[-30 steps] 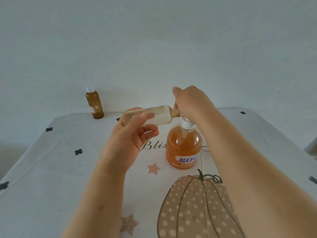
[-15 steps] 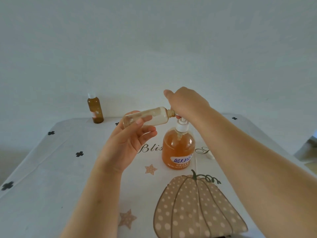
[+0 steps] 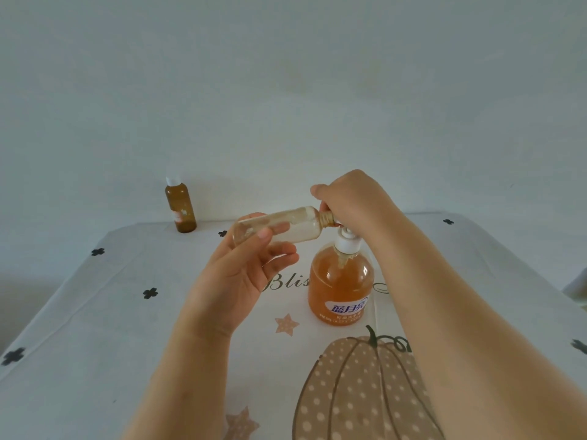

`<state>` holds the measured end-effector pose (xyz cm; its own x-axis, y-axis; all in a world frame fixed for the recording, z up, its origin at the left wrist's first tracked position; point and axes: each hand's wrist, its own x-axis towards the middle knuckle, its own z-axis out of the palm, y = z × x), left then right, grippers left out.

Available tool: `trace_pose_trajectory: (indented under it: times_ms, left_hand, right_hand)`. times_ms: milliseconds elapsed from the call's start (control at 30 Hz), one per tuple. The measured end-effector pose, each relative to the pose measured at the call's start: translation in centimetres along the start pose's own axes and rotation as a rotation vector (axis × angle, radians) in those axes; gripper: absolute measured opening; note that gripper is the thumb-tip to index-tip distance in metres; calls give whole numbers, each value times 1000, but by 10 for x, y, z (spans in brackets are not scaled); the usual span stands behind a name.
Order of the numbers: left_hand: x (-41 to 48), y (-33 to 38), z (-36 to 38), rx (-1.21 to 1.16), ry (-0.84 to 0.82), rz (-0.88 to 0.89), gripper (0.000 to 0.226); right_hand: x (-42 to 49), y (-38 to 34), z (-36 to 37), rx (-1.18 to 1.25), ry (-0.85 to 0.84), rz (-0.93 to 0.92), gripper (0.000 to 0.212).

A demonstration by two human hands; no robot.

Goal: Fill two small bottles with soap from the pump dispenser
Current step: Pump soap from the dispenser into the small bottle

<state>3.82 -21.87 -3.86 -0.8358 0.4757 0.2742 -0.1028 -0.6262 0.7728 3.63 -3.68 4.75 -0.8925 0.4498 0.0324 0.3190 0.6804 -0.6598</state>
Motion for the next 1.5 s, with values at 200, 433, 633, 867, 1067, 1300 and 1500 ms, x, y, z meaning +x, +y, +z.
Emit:
trace_pose_trajectory:
  times_ms: [200,433,633,867,1067,1300,1500]
  left_hand:
    - [2,0,-3,1,18,-31,63]
    - [0,0,-1,3,24,-23,59]
    - [-2,3,5,9,50,-34,45]
    - [-5,4,7,33,76,-38,51]
    - [-5,2,9,85,96,-62,49]
    - [-1,2,7,104,99,-49,45]
    - [1,2,5,107,107,-37,42]
  right_hand:
    - [4,6,6,4,-8,-10,33]
    - [-1,4,5,-9,-1,-4,36]
    - [-4,-5,-4,-55,7,7,38]
    - [-10,-8,-8,-3,-8,-5,45]
    - [-8,-6,-6,-4,-9,-40,46]
    - [-2,1,-1,-7,11,-47,42]
    - [0,4,7,-75,21,-33,40]
